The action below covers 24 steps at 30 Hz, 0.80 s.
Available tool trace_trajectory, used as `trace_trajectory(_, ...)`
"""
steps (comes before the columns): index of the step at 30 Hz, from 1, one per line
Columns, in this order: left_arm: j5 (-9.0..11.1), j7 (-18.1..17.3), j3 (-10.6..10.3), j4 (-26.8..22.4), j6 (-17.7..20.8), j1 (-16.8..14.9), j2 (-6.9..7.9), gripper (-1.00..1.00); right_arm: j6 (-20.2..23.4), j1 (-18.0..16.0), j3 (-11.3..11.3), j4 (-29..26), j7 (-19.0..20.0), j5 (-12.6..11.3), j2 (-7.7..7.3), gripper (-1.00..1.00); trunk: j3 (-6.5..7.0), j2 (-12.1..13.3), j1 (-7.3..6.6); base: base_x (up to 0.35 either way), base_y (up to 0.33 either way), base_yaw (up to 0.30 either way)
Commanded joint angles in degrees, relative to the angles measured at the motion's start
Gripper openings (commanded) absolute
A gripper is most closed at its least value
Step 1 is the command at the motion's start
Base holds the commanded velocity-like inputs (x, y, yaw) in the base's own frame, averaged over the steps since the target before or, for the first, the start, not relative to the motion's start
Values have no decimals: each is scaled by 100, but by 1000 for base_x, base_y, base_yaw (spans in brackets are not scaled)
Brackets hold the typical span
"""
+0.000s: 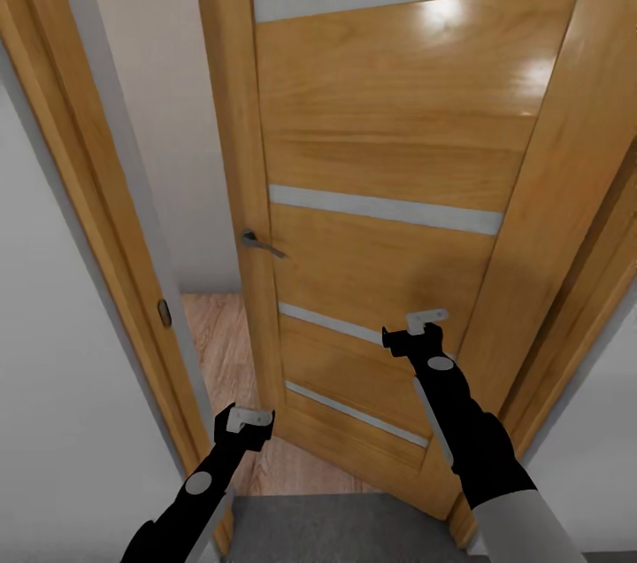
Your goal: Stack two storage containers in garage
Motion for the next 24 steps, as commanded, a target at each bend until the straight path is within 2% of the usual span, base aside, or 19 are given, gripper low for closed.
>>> trace_trajectory(1, 25, 27, -18, 3, -18, -5, 4, 100, 41, -4, 8, -6, -5, 57, -1, 100, -6, -4, 0, -16, 0, 0)
trace_trajectory(11, 20, 27, -18, 2, -18, -8, -3, 100, 16, 1, 8, 0, 14, 51, -7, 100, -6, -4, 0, -5, 0, 0)
trace_trajectory(14, 57, -41, -25, 100, -115, 22, 44, 100, -53, -5, 30, 97, 15, 37, -1, 100, -6, -4, 0, 0, 0, 0)
trace_trajectory(24, 57, -41, -25, 264, -149, 22, 44, 100, -53, -5, 30, 135, 15, 37, -1, 100, -6, -4, 0, 0, 0, 0)
